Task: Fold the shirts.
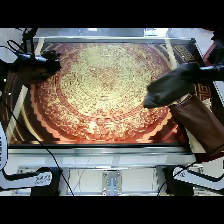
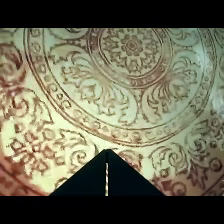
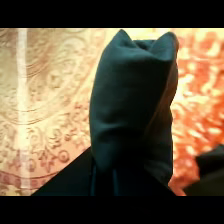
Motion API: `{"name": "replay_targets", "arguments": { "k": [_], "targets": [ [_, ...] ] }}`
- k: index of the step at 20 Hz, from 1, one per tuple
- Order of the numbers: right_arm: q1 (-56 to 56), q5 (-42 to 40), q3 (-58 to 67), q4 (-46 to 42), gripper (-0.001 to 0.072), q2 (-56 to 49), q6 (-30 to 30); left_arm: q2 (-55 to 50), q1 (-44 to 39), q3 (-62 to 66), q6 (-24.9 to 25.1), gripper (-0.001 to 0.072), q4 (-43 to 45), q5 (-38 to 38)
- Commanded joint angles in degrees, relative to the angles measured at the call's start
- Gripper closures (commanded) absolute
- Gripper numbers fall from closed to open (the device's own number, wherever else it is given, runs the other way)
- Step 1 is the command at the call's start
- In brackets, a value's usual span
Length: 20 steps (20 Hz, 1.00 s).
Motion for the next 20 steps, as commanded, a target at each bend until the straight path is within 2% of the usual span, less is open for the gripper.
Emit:
{"name": "replay_targets", "arguments": {
  "k": [1,4,7,11,14,15,17,18,20],
  "targets": [
    [-14.97,11.08,0.02,-6.56,0.0688,4.79,1.05,-0.04,0.0,0.0,-0.04,0.0696,-2.95,-0.17],
    [-24.39,18.12,-0.04,-13.2,0.0688,5.4,0.7,-0.04,-0.02,0.0,-0.07,0.0696,-5.6,-0.39],
    [-28.5,21.42,-2.12,-31.39,0.0688,5.4,0.7,-0.04,-0.02,0.0,-0.07,0.0696,-8.13,-1.84],
    [-31.15,18.34,-10.95,-40.83,0.0688,5.4,-0.11,-0.04,-0.04,0.0,-0.04,0.0696,-10.93,-3.1],
    [-32.0,10.91,-18.14,-40.44,0.0683,5.35,1.18,-0.04,-0.07,0.0,-0.07,0.0696,-11.04,-3.82],
    [-31.95,9.4,-20.15,-40.44,0.0654,5.35,1.22,-0.04,-0.07,0.0,-0.07,0.0696,-11.06,-3.8],
    [-31.91,8.39,-22.97,-40.52,0.0466,5.35,1.4,-0.04,-0.07,0.0,-0.07,0.0696,-11.06,-3.8],
    [-31.91,8.72,-23.19,-40.89,0.0429,5.35,1.75,-0.02,-0.07,0.0,-0.07,0.0696,-11.06,-3.8],
    [-31.89,8.79,-22.71,-40.92,0.0429,6.4,4.72,-0.04,-0.07,0.0,-0.07,0.0696,-11.06,-3.93]
  ]
}}
